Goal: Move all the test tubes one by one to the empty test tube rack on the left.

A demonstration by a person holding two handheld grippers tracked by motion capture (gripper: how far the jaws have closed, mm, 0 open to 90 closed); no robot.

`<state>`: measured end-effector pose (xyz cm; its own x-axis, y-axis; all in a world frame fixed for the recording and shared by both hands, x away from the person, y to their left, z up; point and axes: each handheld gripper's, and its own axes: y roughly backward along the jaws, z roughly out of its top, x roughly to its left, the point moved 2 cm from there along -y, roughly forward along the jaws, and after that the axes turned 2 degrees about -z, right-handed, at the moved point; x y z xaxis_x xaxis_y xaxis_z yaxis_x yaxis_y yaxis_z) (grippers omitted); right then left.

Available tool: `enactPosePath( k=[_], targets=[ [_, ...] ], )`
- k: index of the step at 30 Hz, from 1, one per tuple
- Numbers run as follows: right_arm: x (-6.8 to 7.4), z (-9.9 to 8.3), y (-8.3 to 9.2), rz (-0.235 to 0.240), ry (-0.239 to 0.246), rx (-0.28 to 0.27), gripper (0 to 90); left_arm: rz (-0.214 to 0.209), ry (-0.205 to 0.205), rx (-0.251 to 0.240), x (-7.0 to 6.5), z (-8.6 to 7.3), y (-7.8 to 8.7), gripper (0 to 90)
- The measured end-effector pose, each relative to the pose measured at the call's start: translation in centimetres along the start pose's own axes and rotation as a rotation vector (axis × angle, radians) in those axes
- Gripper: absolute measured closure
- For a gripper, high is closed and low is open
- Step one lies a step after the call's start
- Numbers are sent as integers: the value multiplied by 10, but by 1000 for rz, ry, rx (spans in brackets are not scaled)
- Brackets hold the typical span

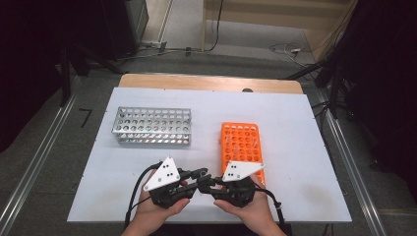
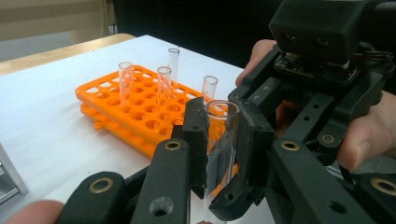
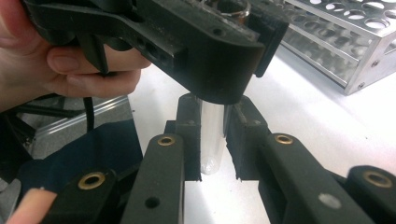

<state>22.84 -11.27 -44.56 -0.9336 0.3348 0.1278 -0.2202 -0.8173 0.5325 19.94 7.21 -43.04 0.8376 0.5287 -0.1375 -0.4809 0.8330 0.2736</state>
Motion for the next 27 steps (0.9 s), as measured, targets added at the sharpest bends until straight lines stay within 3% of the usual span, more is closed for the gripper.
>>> enactPosePath(
  k=[2, 4, 12, 18, 27],
  targets=[
    [0, 0, 1, 3, 4, -4, 721, 3, -1, -5, 0, 0, 0, 753],
    [-3, 1, 5, 17, 6, -19, 635, 12, 5, -13, 2, 2, 3, 753],
    [-14, 1, 17, 34, 6, -26, 453, 47, 12, -34, 10, 3, 12, 753],
    [-21, 4, 30, -13, 16, -62, 252, 82, 26, -48, 19, 4, 20, 753],
    [-39, 5, 59, -94, -30, -135, 23, 133, 39, -49, 34, 9, 28, 754]
  ],
)
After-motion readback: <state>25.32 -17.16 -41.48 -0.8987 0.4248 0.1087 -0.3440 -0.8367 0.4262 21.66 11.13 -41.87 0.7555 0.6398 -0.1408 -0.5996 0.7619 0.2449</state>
